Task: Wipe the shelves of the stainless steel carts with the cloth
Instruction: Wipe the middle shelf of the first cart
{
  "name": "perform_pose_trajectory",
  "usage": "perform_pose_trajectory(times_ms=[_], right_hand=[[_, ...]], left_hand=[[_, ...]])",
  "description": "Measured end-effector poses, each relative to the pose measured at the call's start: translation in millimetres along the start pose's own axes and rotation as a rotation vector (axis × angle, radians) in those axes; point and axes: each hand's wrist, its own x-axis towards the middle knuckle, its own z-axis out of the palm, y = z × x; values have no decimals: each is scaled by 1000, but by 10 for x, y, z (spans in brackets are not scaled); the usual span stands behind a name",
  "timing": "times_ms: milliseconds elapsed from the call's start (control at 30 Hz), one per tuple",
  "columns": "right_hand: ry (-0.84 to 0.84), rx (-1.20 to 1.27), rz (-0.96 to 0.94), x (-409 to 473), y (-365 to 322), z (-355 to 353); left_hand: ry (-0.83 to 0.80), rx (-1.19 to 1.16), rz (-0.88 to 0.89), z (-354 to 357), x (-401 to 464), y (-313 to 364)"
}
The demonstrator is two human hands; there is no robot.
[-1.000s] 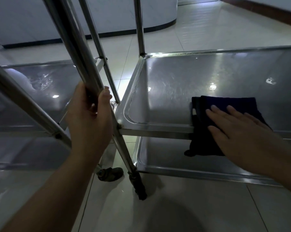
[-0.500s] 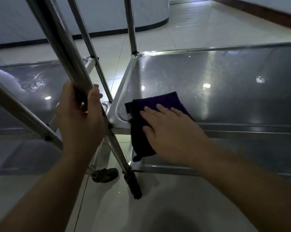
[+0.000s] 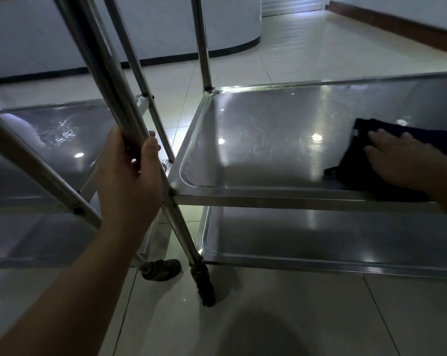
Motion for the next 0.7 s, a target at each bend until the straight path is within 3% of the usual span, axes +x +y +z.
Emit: perform_pose_trajectory(times_ms=[67,200,333,467,700], right_hand=[[9,63,-50,81,-547,-84],[10,65,-409,-17,-1631,-28],[-2,86,-636,-258,-2126,44],[18,114,-522,-226,-1847,65],[67,78,-173,112,-501,-51]], left_hand=[[-6,17,-13,2,-7,12],[-6,35,-32,19,-35,21],[15,65,-64,15,-49,15],[69,113,-99,76,-48,43],[114,206,-76,117,-92,37]])
